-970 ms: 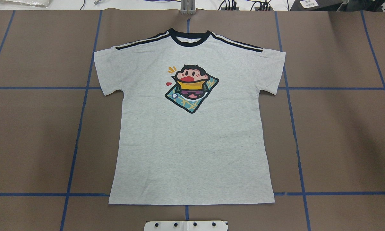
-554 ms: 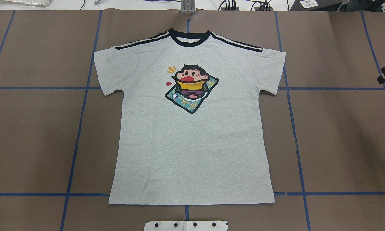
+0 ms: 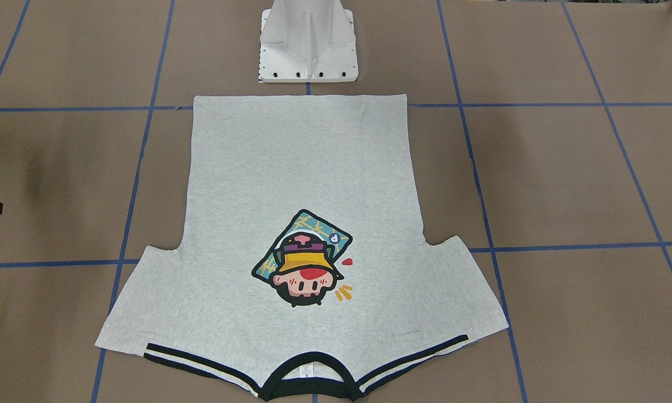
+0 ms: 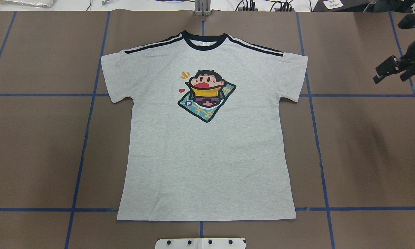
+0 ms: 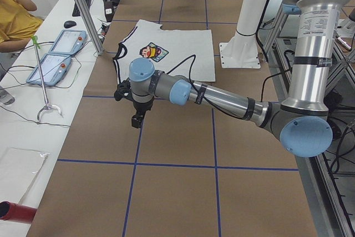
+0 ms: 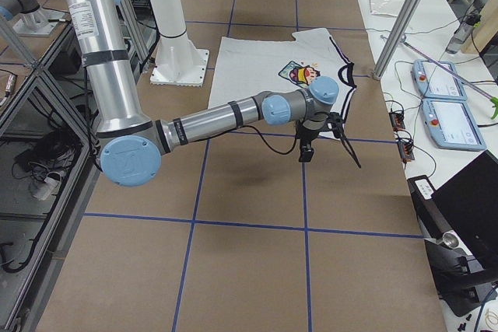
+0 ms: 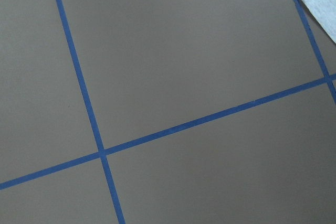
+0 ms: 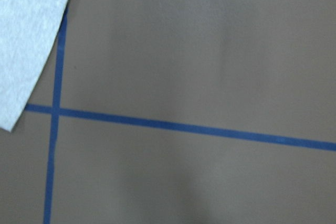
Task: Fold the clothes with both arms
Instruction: 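Move the right gripper in toward the shirt's shoulder farthest from the robot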
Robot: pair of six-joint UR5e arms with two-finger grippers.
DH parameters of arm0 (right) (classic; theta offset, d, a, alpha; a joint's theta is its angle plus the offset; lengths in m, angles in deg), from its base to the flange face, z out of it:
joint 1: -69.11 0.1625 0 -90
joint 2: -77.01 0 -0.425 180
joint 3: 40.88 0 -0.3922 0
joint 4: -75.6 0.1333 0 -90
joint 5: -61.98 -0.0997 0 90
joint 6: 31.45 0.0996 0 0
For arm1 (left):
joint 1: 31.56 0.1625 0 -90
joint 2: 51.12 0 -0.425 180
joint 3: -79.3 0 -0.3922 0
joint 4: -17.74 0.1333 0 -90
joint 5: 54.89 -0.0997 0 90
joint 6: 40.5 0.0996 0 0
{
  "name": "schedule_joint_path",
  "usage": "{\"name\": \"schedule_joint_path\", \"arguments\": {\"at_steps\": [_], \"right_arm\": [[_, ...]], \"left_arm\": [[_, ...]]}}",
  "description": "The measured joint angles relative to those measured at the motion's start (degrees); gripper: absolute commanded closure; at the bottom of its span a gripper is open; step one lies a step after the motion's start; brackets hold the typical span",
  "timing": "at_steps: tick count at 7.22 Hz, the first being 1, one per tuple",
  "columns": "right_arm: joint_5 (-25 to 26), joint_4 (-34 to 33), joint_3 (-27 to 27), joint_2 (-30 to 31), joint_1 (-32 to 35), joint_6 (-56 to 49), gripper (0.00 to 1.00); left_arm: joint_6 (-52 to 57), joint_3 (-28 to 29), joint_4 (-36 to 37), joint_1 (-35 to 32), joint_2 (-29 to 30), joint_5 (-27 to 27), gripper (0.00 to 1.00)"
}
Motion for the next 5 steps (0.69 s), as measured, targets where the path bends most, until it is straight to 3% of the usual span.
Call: {"name": "schedule_joint_path", "arguments": {"at_steps": [2, 5], "right_arm": [[3.21, 11.61, -10.49, -7.20, -4.02, 12.56, 0.11], [8.34, 22.24, -24.54, -17.58, -7.10, 25.25, 0.11]], "left_arm": [[0.02, 0.01, -0.02, 0.16, -0.01, 0.13, 0.00], [0.10, -0.26, -0.08, 0.19, 0.01, 0.21, 0.00]]}}
